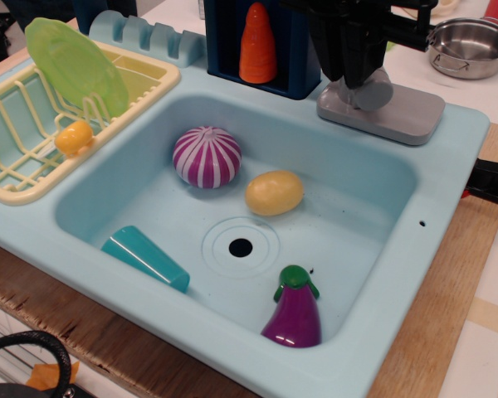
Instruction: Turn lever vertical to-front
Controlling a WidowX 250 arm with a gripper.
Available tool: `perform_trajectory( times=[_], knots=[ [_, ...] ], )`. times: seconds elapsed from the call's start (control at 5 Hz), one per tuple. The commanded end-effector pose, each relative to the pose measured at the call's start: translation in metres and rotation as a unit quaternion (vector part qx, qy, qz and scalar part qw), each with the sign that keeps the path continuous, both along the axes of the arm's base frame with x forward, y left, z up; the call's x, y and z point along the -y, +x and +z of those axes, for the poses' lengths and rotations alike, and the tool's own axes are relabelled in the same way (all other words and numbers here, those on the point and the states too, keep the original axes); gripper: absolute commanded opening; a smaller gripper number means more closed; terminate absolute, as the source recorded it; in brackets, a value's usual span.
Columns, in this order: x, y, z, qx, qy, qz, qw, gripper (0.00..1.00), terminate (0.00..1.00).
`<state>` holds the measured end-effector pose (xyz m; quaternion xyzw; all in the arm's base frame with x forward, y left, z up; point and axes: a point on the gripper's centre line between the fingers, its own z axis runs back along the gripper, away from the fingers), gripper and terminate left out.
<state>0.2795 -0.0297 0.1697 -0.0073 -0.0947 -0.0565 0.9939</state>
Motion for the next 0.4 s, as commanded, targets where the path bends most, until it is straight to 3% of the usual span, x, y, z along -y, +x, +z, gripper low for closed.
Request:
perform_trajectory(
  times=[0.0,0.2],
  knots=[
    [-0.082,-0.040,-0.026,-0.077,0.062,0.057,0.9935,0.00,0.00],
    [-0.109,-0.047,-0.032,-0.084,0.061,0.040,0.9938,0.00,0.00]
  ],
)
